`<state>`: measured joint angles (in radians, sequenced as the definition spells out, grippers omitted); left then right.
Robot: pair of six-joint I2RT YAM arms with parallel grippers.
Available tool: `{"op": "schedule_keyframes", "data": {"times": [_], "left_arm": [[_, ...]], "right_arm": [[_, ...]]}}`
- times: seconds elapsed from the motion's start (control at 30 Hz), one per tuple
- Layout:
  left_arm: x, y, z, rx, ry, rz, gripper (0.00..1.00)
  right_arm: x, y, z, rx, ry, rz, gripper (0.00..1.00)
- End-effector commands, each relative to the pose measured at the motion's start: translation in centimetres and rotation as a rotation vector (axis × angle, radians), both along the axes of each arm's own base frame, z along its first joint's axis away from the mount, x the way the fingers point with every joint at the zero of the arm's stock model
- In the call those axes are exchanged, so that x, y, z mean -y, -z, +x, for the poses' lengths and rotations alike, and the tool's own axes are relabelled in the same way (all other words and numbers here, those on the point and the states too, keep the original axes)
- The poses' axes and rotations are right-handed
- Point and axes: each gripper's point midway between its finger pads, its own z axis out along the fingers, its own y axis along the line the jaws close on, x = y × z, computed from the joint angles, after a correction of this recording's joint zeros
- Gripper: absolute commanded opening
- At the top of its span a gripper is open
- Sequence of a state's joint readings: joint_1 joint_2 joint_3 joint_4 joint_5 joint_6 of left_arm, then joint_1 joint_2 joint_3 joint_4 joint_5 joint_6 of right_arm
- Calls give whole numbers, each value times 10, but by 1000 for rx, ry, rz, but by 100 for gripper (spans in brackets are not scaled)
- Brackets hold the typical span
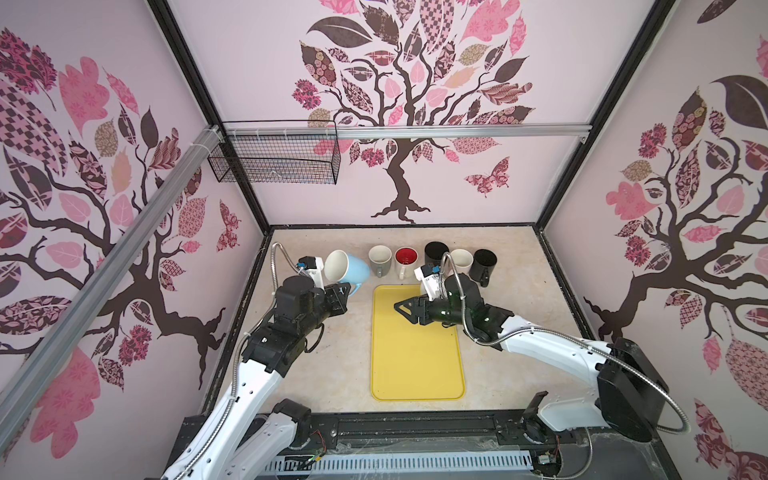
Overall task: Turn the mug right side up
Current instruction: 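Carry the light blue mug away with the left gripper while the right withdraws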
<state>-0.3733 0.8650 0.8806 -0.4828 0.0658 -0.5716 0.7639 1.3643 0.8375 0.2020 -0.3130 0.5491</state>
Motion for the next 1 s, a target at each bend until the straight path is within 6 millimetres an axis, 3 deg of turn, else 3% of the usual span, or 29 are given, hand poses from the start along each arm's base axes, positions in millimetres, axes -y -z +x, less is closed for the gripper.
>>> {"op": "schedule_keyframes", "data": {"times": [0.0, 0.33, 0.97], "left_arm": [[-12, -33, 18, 91, -49, 103, 0], [-16, -9, 60, 17, -109, 238, 0], [-6, 70, 141, -141, -144, 418, 0]], "right_arm": [[34, 2, 17, 120, 143, -177, 53], [57, -2, 21, 183, 236, -189, 55], [65, 3, 13, 150, 230, -164, 57]]}}
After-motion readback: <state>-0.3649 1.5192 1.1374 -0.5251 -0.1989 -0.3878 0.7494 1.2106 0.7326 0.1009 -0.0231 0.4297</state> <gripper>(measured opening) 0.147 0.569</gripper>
